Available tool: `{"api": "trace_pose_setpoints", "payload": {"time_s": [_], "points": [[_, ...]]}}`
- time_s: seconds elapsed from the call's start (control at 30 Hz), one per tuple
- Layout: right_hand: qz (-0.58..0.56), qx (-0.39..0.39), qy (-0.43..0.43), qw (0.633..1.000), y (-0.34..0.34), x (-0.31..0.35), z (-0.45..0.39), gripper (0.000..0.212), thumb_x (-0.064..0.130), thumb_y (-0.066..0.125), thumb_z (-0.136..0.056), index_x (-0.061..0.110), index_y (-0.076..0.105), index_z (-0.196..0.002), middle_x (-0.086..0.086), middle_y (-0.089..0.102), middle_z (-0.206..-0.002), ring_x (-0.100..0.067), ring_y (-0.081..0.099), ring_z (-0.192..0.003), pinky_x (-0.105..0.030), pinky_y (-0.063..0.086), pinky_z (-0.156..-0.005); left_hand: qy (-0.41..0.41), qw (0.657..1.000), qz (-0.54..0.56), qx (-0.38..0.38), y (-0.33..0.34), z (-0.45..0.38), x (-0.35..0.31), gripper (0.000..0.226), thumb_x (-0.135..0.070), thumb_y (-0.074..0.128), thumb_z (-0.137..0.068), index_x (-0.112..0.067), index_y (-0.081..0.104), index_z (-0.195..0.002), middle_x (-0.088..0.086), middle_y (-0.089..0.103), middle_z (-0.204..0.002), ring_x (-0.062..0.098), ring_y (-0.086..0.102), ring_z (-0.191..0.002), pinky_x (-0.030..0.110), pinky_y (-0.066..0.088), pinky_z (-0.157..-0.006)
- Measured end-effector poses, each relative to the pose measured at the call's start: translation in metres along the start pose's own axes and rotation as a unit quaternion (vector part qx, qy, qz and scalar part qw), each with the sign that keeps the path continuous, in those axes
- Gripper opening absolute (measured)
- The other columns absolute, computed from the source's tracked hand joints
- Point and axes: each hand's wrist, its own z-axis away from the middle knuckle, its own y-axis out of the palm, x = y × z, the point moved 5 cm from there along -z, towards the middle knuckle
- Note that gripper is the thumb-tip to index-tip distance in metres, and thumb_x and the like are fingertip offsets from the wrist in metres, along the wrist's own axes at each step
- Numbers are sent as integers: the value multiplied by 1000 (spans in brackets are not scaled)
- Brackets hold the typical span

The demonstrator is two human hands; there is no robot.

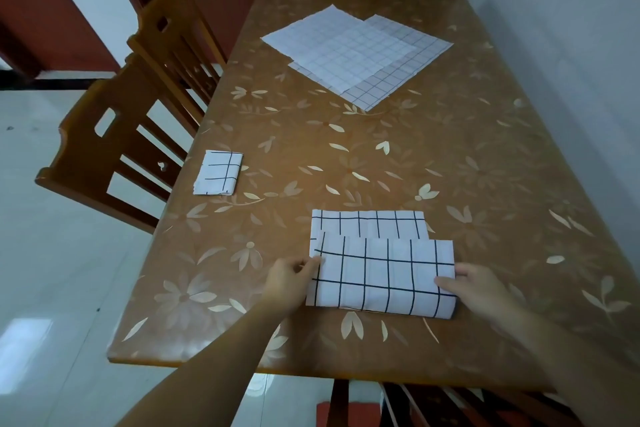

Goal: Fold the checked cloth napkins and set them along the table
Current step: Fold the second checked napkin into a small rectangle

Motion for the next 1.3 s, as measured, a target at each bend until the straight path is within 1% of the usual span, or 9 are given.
{"api": "trace_pose_setpoints", "payload": {"time_s": [0.1,0.2,0.37,0.83,0.93,1.0,1.1,1.2,1.3], "points": [[-30,-30,-6,999,-2,4,-12,11,9,62,-91,19,67,-91,4,68,-89,-10,64,-81,-24,46,-62,-17,999,4,30,0,-8,5,23,-41,75,-81,-21,71,-70,-12,68,-63,2,61,-64,13,44,-60],[-63,-54,-5,997,-3,12,-26,8,13,63,-91,17,69,-95,4,70,-89,-13,67,-82,-26,48,-62,-43,997,-18,69,1,-18,10,30,-38,82,-72,-17,74,-92,1,75,-85,16,71,-81,32,57,-77],[-22,-60,4,998,-2,12,-43,14,6,63,-88,18,68,-83,1,70,-85,-14,66,-79,-30,50,-66,-74,997,13,2,-1,-35,10,11,-21,77,-80,-12,71,-84,5,73,-81,22,71,-79,37,61,-68],[89,-117,34,989,-5,15,-69,13,18,66,-87,12,68,-98,-7,68,-97,-25,64,-90,-46,56,-81,-34,992,-104,-65,-2,-52,8,21,-44,71,-81,-25,69,-75,-7,70,-73,14,66,-66,32,57,-58],[116,-118,23,986,-5,19,-70,16,17,65,-89,8,67,-101,-5,64,-92,-22,60,-87,-35,50,-71,19,973,-207,-101,-4,-44,-2,28,-48,64,-86,-23,58,-76,-11,59,-69,12,58,-68,28,44,-55],[131,-119,16,984,-5,20,-71,18,16,64,-90,5,67,-103,-4,61,-88,-20,58,-85,-31,45,-69,168,935,-282,-134,3,-32,-20,26,-47,56,-90,-24,52,-77,-12,52,-71,15,51,-71,30,40,-58],[142,-115,13,983,-5,19,-73,19,17,63,-90,5,67,-104,-4,62,-90,-20,58,-85,-30,44,-69,341,856,-381,-80,36,-19,-33,28,-48,44,-91,-29,60,-103,-8,63,-105,20,58,-102,36,46,-83],[153,-117,6,981,-4,19,-75,19,17,62,-91,5,68,-103,-8,65,-94,-20,58,-84,-30,43,-69,304,823,-477,59,67,-23,-24,56,-59,19,-97,-37,28,-148,-7,20,-160,21,12,-149,47,8,-120],[174,-114,2,978,-3,19,-75,13,18,61,-91,7,67,-95,-9,69,-96,-18,57,-79,-30,43,-62,266,811,-512,100,77,-26,-13,67,-64,-1,-92,-36,-2,-153,-6,-9,-162,23,-16,-148,46,-15,-118]]}}
